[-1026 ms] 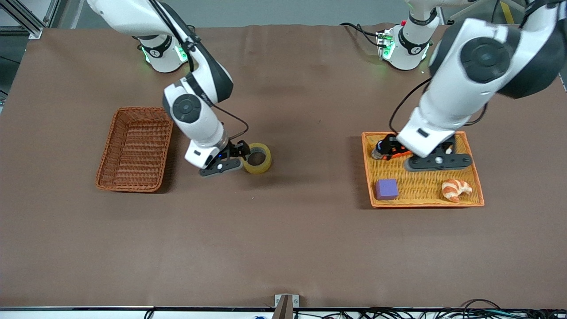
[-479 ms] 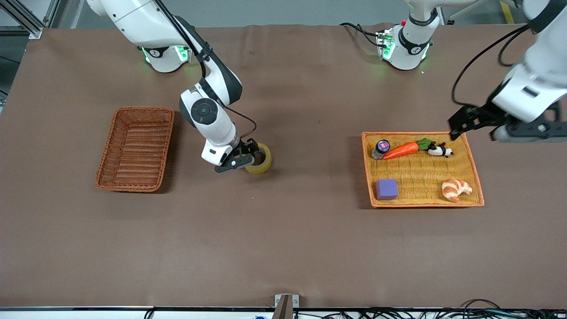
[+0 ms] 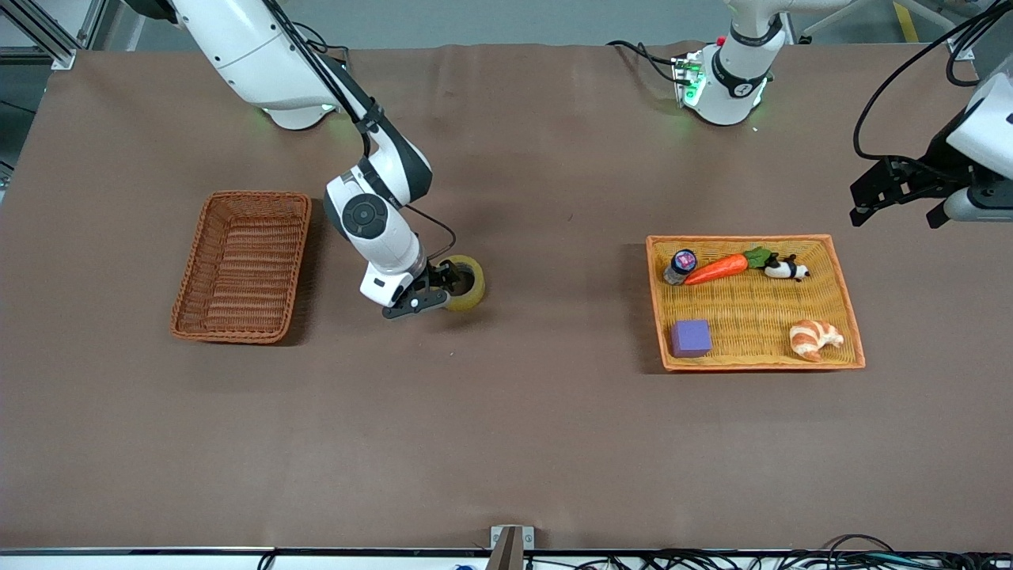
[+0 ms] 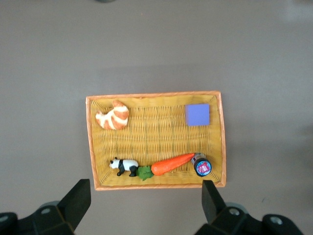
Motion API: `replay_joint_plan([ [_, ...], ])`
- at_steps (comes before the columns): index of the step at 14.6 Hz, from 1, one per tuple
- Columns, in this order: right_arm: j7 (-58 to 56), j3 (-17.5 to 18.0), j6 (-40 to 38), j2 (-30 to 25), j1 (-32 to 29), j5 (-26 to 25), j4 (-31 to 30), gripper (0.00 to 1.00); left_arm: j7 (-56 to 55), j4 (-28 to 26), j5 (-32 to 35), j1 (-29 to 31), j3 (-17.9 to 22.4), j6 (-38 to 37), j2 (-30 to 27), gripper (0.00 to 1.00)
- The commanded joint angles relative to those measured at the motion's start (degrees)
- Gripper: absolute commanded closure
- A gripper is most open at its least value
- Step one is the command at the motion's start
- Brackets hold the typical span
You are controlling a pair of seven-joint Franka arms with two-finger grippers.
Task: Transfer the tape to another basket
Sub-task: 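Grasp the tape rim with the right gripper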
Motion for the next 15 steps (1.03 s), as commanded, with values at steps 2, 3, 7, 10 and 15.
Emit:
replay_joint_plan([
  [2, 2.3, 0.3, 0.1, 1.8, 0.3, -3.2, 0.7, 0.18, 0.4, -0.2, -0.9, -0.8, 1.3, -1.2, 0.4, 0.00],
  [3, 2.5, 0.4, 0.0, 2.0, 0.2, -3.2, 1.0, 0.28, 0.4, -0.3, -1.0, -0.8, 1.4, -1.3, 0.4, 0.00],
  [7, 5.9, 0.6, -1.0, 2.1, 0.4, -3.2, 1.5, 0.84, 0.4, -0.6, -1.9, -0.8, 1.3, -1.4, 0.4, 0.00],
  [10, 9.2, 0.8, -9.2, 2.0, 0.3, -3.3, 5.3, 1.00, 0.3, -1.1, -3.0, -0.8, 1.3, -1.0, 0.4, 0.00],
  [15, 8.8, 0.6, -23.2, -5.5, -2.7, -3.2, 8.5, 1.00, 0.1, -0.2, -3.0, -0.9, 1.3, -0.2, 1.3, 0.00],
])
